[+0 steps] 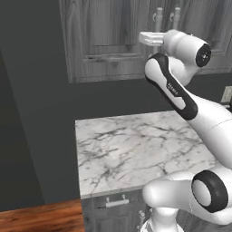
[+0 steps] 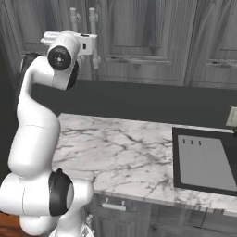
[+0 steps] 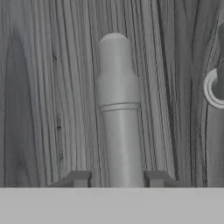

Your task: The dining table condiment station is running low on condiment bottle. Refill the condiment station by opening the cabinet and taking the condiment bottle from the cabinet and placing it on the dining table.

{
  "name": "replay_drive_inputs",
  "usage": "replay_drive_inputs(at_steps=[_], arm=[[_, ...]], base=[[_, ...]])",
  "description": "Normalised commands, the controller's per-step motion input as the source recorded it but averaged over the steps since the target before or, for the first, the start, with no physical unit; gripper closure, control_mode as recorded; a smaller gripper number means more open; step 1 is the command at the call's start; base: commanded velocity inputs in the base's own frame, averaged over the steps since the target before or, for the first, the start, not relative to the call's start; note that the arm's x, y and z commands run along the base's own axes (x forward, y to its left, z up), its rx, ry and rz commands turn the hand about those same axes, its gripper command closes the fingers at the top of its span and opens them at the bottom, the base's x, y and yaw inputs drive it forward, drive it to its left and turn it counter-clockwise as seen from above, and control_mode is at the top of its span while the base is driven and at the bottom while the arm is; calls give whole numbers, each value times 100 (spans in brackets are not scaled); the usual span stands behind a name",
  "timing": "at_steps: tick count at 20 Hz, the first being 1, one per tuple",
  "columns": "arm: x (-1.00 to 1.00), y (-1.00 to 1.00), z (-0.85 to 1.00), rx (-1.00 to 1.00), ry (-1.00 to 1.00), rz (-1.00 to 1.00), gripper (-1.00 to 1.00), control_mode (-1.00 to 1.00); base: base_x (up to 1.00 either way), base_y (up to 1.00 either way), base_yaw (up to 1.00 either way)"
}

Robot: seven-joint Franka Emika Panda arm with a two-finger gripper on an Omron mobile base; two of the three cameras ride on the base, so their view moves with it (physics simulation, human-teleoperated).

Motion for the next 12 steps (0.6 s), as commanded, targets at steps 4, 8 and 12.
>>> replay_drive_inputs(at_steps=[4,8,12], arm=[[4,44,-16,-1,14,4,100,-100],[-15,50,-8,0,1,5,100,-100],[-80,49,0,0,-5,7,100,-100]], base=[[0,0,0],[0,0,0],[0,0,0]])
